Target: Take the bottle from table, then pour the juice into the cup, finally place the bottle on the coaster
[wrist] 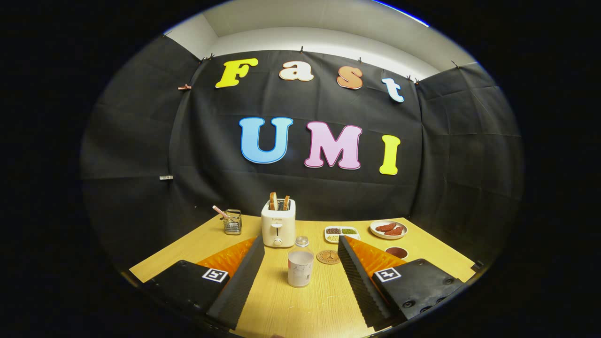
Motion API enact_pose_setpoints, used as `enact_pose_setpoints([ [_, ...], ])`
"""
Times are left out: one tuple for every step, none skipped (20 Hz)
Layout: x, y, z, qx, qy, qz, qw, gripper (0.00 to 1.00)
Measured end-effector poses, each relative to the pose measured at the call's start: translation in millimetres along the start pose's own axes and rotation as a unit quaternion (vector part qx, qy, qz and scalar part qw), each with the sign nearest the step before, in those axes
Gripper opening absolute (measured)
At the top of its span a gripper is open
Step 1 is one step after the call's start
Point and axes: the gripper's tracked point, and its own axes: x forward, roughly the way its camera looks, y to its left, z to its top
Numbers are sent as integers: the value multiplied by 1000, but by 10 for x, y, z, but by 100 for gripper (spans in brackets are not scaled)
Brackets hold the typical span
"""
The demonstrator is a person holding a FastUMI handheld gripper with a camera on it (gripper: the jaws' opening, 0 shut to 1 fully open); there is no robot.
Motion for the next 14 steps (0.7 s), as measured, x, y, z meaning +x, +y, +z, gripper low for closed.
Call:
enact_pose_setpoints([
  [11, 6, -12, 2, 2, -1, 1000, 97],
  [28, 14, -22, 5, 2, -1, 1000, 97],
  [49, 27, -35, 9, 3, -1, 1000, 97],
  [76, 32, -61, 9, 5, -2, 1000, 97],
  [108, 12, -114, 4, 11, -8, 1000, 97],
  [137, -25, -166, -1, 14, -15, 1000, 97],
  [176, -37, -195, -1, 17, -17, 1000, 97],
  [221, -34, -246, 1, 22, -18, 1000, 97],
  [272, -30, -288, 5, 24, -17, 1000, 97],
  [320, -22, -332, 8, 27, -16, 999, 97],
  [385, -25, -385, 11, 31, -17, 999, 97],
  [448, -32, -432, 15, 33, -19, 999, 97],
  [514, -25, -483, 20, 35, -21, 999, 97],
  [580, -13, -551, 26, 38, -22, 999, 97],
])
